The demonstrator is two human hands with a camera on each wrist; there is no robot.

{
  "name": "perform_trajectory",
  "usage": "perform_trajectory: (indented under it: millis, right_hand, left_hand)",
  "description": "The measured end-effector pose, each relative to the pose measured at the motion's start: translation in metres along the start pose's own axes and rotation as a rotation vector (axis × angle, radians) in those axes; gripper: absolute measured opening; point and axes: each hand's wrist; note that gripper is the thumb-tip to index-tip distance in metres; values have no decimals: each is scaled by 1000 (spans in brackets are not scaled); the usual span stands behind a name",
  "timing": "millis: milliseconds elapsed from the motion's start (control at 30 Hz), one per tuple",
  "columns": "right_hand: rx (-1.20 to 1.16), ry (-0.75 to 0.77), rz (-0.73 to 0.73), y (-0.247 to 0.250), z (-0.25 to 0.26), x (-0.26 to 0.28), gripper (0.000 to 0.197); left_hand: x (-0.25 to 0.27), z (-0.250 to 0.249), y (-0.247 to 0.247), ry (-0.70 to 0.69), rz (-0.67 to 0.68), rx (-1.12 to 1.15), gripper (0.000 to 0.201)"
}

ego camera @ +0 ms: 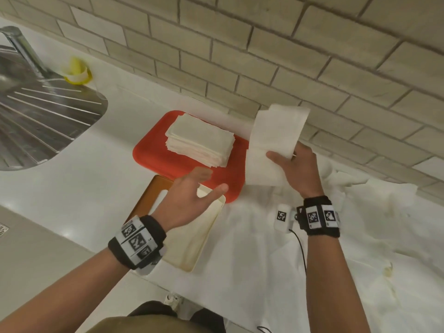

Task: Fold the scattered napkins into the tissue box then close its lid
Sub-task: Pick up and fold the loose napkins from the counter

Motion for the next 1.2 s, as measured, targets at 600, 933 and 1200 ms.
perform_trajectory:
  millis: [600, 933, 1200]
  right_hand:
    - [-591, -9, -242, -86, 66, 66, 29]
    - [-530, 50, 25, -99, 66, 116, 37]
    - [-518, -89, 194, -139, 59, 140, 40]
  left_hand:
    - [17, 53, -13, 225, 251, -241, 37]
    - [30, 35, -18, 85, 30, -210, 61]
    - [32, 1, 12, -150, -179, 577, 25]
Point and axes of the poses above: each hand's wrist, its own x-axis away from the middle knuckle, its own y-axis out of the back of the hand, z = x × y, and after that the axes turned 15 degrees about z, right-handed
